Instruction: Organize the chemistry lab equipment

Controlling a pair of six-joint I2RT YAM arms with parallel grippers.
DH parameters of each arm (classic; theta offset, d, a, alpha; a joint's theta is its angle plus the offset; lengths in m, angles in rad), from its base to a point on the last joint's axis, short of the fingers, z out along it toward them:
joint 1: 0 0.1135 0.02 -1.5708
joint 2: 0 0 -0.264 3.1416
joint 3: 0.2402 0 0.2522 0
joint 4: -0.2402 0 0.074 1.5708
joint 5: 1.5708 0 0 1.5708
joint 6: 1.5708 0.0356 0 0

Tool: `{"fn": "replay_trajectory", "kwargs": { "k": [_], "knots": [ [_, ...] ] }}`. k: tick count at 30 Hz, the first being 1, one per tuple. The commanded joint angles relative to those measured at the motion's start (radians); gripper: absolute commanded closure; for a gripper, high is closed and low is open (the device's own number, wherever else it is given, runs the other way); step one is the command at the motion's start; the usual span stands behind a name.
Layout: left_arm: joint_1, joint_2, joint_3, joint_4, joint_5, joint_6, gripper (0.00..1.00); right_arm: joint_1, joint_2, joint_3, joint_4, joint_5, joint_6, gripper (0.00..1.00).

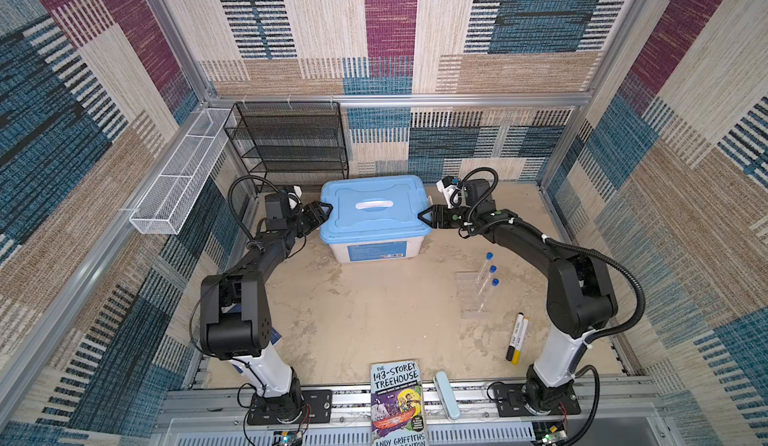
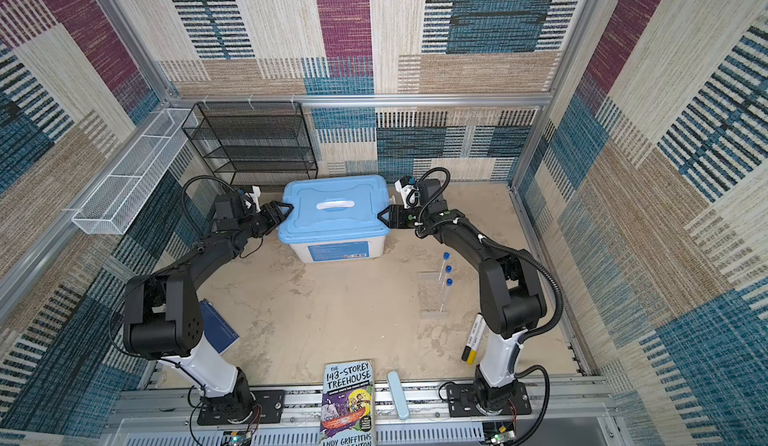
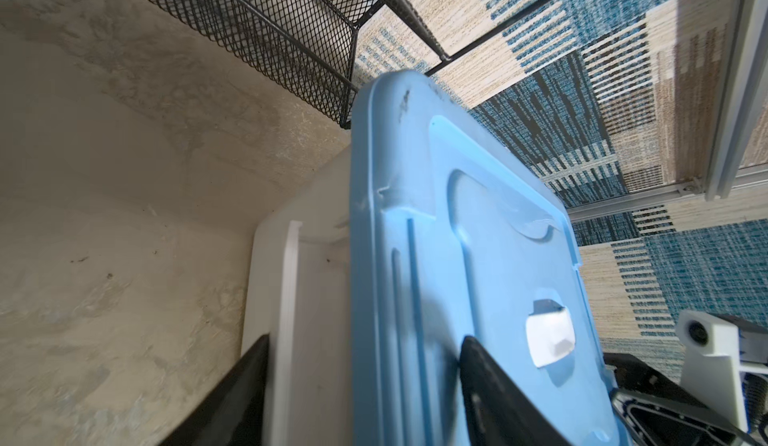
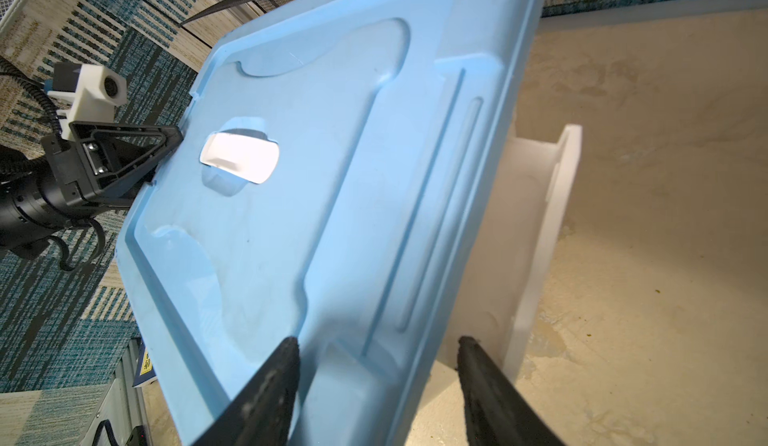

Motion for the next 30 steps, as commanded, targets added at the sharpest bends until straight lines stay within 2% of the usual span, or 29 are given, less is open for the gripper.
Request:
{"fn": "replay_trajectory", "kwargs": {
  "k": [1, 4, 10, 14, 19, 21, 28, 30],
  "knots": [
    [-0.025, -0.018, 0.070, -0.208, -0.110, 0.139, 0.31, 0.002, 0.009, -0.022, -0.158, 0.076, -0.014, 0.38],
    [-0.044, 0.000, 0.139, -0.350, -0.193, 0.210, 0.32, 0.004, 0.008, -0.027, -0.154, 0.077, -0.011, 0.38],
    [-0.094, 0.013, 0.192, -0.457, -0.327, 0.289, 0.33, 0.004, 0.001, -0.031, -0.158, 0.083, -0.017, 0.38],
    [-0.124, 0.029, 0.222, -0.502, -0.375, 0.319, 0.36, 0.004, -0.003, -0.034, -0.154, 0.083, -0.016, 0.38],
    [-0.198, 0.056, 0.286, -0.599, -0.530, 0.389, 0.42, 0.004, -0.019, -0.035, -0.148, 0.087, -0.018, 0.38],
    [-0.203, 0.065, 0.293, -0.617, -0.551, 0.384, 0.48, 0.003, -0.027, -0.030, -0.148, 0.091, -0.017, 0.38],
    [-0.204, 0.075, 0.285, -0.617, -0.559, 0.371, 0.49, 0.004, -0.061, -0.023, -0.142, 0.119, -0.024, 0.38],
    [-0.203, 0.071, 0.283, -0.610, -0.548, 0.366, 0.49, 0.001, -0.072, -0.006, -0.151, 0.139, -0.027, 0.35]
  ]
}}
